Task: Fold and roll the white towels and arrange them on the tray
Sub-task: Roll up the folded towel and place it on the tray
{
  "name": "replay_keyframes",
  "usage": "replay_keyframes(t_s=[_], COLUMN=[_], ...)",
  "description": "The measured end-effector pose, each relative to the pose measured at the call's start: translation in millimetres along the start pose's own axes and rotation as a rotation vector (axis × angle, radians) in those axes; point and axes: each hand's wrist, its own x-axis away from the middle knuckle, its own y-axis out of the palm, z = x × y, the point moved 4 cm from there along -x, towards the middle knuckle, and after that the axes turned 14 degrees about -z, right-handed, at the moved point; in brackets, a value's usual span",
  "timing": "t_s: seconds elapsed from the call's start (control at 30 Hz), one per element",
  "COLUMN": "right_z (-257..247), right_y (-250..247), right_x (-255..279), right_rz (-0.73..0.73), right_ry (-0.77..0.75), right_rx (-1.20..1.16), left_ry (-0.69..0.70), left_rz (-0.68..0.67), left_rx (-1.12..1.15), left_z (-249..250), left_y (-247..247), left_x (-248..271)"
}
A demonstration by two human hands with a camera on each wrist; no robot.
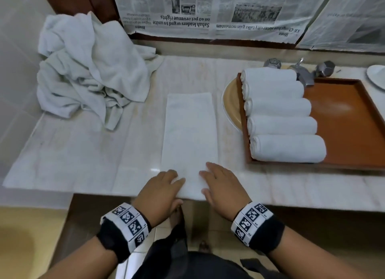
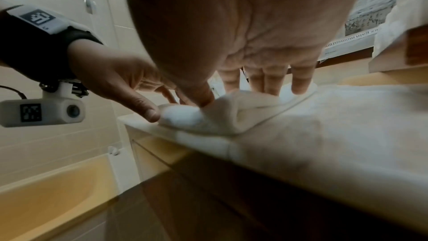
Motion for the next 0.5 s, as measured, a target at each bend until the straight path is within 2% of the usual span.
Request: replay_keyframes(t_s=[0.1,0.33,0.5], right_z=[-1.0,13.3,20.6], right_y=[17.8,34.6,30.7], right_x=[22.1,37.1,37.2], right_rz=[0.166,0.268,0.352], right_ry=[-0.057,-0.068,-0.092], right_rx=[0.022,0.014,-0.009], left_ry=[-0.045,-0.19,-0.261], left_rz=[0.049,0.135,0.113], left_rx=[0.041,0.123,0.08], left_z=[5.1,13.9,7.7], left_y=[18.6,25.1,24.0], left_x=[8.2,13.4,11.2])
